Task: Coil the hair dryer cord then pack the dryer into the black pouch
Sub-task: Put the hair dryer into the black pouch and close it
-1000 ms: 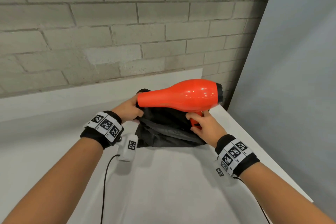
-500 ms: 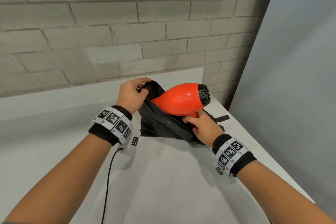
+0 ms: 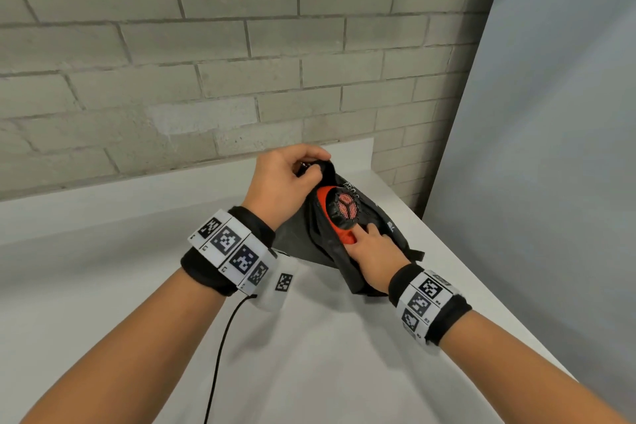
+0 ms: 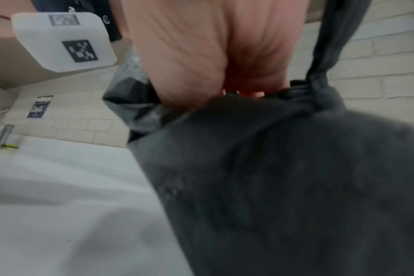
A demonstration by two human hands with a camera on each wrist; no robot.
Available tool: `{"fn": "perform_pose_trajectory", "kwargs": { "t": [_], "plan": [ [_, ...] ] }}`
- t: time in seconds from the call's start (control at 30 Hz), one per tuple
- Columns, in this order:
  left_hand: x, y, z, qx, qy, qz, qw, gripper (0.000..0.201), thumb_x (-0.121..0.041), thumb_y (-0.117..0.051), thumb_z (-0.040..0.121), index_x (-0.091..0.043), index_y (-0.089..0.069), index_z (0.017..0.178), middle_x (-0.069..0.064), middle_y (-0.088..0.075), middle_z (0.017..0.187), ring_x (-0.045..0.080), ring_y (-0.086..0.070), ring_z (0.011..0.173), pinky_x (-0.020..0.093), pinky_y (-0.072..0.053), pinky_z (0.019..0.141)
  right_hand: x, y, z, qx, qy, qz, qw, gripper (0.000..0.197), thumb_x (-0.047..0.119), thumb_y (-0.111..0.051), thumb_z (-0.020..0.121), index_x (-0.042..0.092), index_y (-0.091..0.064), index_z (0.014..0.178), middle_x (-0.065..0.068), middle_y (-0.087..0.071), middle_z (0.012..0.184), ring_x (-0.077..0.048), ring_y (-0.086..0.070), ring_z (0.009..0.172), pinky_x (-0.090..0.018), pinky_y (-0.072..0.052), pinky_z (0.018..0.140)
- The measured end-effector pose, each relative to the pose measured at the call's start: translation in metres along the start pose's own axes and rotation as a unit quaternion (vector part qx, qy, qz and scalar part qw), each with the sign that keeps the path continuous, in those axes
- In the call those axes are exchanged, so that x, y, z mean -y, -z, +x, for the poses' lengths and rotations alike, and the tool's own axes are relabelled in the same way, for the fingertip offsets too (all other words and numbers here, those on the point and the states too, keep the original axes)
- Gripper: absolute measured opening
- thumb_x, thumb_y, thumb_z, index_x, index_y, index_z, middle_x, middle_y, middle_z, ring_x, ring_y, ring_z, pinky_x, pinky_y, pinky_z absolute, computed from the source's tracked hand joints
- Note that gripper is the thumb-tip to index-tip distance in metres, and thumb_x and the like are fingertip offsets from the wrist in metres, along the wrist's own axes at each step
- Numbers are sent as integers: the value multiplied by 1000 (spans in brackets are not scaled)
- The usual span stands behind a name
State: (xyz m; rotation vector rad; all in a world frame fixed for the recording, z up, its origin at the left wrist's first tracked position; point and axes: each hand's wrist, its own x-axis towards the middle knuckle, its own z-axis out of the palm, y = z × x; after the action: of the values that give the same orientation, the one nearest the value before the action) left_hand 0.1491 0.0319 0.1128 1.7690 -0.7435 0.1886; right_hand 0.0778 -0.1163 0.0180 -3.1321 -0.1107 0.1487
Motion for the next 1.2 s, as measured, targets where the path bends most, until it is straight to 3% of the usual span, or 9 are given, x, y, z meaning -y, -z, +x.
{"fn": "perform_pose_trajectory", "kwargs": {
  "t": [0.1,0.17,0.27,0.37,0.6,0.7,0.9,1.07,1.2],
  "plan": [
    [3,-1,-4,124,-8,37,992,38,-16,-71,76,-24,-61,112,-11,-65,103,-5,-59,93,13,-45,91,0,4,0,-11,1,18,1000,46,12,-44,89,29,-39,132,-7,-27,141,-37,-38,114,-48,-45,91],
    [11,1,-5,212,-42,120,969,60,-20,-75,71,-25,-51,127,-9,-52,132,-6,-46,117,15,-36,103,-1,4,0,-12,0,22,1000,47,5,-44,88,24,-41,131,-8,-29,140,-37,-40,110,-47,-49,87],
    [20,1,-5,266,-81,210,937,82,-29,-78,68,-27,-36,138,-10,-28,150,4,-28,135,28,-26,114,-2,0,-1,-8,0,20,1000,47,4,-43,89,21,-38,132,-9,-31,137,-36,-42,109,-45,-51,83],
    [29,-6,-10,266,-96,386,878,90,-55,-74,59,-46,-27,136,-10,-11,154,21,-17,135,44,-21,110,0,-4,-1,-22,12,5,1000,45,5,-43,89,18,-37,132,-9,-32,136,-36,-42,108,-44,-52,80],
    [39,-12,-14,244,11,258,935,81,-42,-73,46,-44,-34,118,-4,-50,111,19,-55,98,40,-50,87,0,-11,3,-43,40,-2,998,43,8,-44,89,16,-38,131,-8,-32,139,-33,-45,107,-37,-48,74],
    [44,-7,-15,218,23,250,943,79,-41,-74,44,-40,-38,115,-3,-50,107,19,-55,96,39,-50,86,-20,-12,3,-8,87,79,993,48,12,-46,88,29,-43,133,-3,-25,149,-31,-44,118,-38,-45,92],
    [53,17,-9,147,65,250,955,73,-30,-78,51,-37,-42,114,-2,-49,100,20,-53,90,36,-50,82,-59,-7,-3,-2,10,85,996,64,59,-23,81,34,-33,138,-5,-54,133,-25,-53,116,-36,-41,101],
    [55,28,-10,163,94,245,951,72,-34,-73,46,-37,-43,111,1,-51,101,21,-53,89,34,-49,79,-82,27,-10,-92,-56,-10,994,27,24,-44,90,9,-61,106,-11,-65,102,-28,-57,99,-31,-39,88],
    [55,28,-10,163,95,233,954,71,-32,-73,47,-36,-43,111,1,-51,102,20,-52,91,34,-48,80,-83,38,-10,-206,-70,70,974,31,3,-48,84,8,-57,113,-13,-56,111,-36,-56,95,-38,-44,87]
  ]
}}
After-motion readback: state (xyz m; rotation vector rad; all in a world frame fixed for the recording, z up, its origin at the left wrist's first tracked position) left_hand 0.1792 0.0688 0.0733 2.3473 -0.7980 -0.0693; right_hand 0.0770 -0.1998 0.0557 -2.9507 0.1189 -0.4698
